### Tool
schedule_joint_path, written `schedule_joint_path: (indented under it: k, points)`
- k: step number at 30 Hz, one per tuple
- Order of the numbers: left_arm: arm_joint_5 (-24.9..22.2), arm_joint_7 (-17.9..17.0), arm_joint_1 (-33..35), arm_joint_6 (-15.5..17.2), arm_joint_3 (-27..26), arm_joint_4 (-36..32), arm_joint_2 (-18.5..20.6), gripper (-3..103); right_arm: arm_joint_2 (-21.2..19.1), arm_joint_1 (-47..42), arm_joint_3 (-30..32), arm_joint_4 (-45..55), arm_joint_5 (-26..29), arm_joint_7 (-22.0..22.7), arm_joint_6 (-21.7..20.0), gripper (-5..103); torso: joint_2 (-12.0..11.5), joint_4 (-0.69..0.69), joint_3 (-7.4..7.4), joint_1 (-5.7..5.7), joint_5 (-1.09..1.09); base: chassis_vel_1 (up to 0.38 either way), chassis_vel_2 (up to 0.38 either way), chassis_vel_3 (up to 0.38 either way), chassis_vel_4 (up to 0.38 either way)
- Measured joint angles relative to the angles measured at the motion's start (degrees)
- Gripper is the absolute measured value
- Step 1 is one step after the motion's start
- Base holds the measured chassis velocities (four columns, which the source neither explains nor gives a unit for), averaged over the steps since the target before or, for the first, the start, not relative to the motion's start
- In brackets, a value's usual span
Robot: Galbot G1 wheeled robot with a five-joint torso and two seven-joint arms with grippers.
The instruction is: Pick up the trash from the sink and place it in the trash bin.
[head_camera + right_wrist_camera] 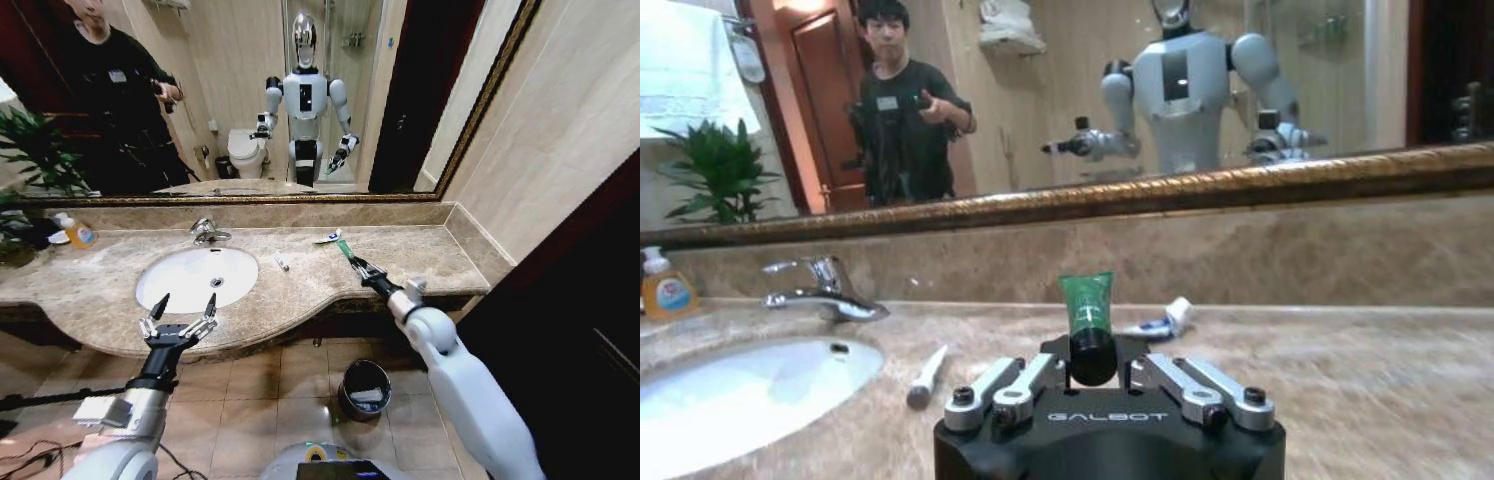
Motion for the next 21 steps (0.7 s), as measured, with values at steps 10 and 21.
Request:
schedule_joint_path:
  k: [10,21]
  points:
    - [0.0,0.0,0.0,0.0,0.0,0.0,0.0,100,2.5,-13.8,10.4,2.9,-0.9,-3.0,5.0,20,0.0,-0.01,0.0,0.0,0.0,0.0,0.0,0.0,0.0]
    - [0.0,0.0,0.0,0.0,0.0,0.0,0.0,100,7.3,-24.4,15.8,-4.4,-7.0,-7.5,16.2,20,0.0,-0.01,0.01,0.0,-0.02,0.0,0.0,0.0,0.0]
